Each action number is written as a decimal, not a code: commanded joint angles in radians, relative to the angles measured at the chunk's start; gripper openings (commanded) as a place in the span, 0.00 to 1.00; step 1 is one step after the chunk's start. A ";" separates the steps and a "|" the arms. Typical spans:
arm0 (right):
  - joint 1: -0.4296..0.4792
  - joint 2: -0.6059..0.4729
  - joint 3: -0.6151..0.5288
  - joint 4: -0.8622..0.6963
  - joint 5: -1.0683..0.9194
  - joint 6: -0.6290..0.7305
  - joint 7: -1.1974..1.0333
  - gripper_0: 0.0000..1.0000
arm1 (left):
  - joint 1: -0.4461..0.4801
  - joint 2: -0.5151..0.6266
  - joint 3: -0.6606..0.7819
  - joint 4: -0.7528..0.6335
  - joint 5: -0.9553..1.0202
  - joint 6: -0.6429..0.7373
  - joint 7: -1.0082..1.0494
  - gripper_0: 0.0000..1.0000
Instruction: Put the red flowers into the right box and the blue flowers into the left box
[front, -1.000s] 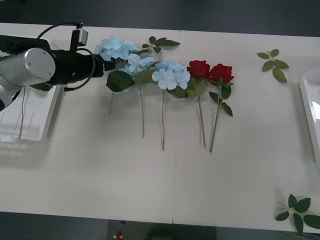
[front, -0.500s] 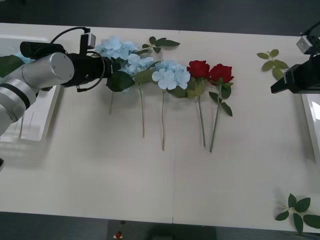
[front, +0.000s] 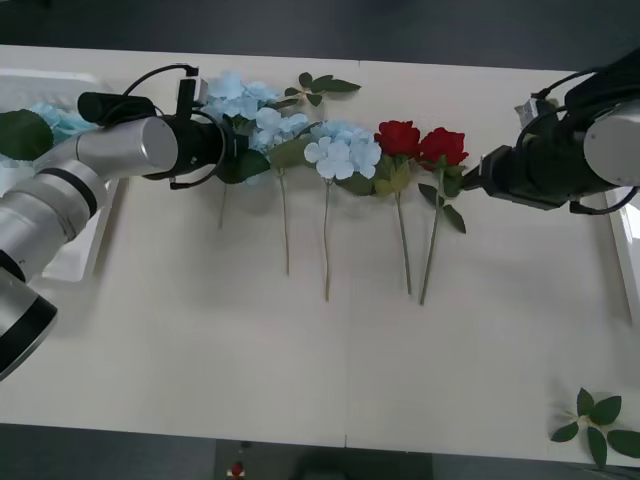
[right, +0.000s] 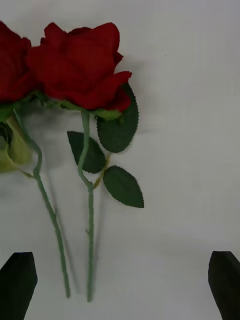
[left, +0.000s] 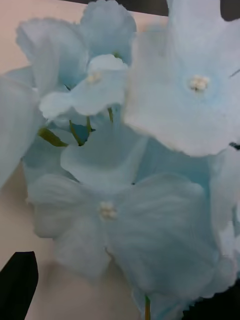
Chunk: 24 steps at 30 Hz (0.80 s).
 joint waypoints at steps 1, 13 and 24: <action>-0.014 0.012 0.044 0.002 0.045 -0.037 -0.102 1.00 | -0.034 -0.008 -0.013 -0.009 -0.013 -0.008 0.013 0.92; -0.092 0.191 0.129 0.228 0.208 -0.119 -0.117 0.99 | -0.032 -0.019 -0.114 -0.009 -0.003 -0.054 0.015 0.12; -0.183 0.280 0.230 0.442 0.237 -0.256 -0.128 1.00 | -0.025 -0.021 -0.113 -0.011 -0.022 -0.068 0.007 0.00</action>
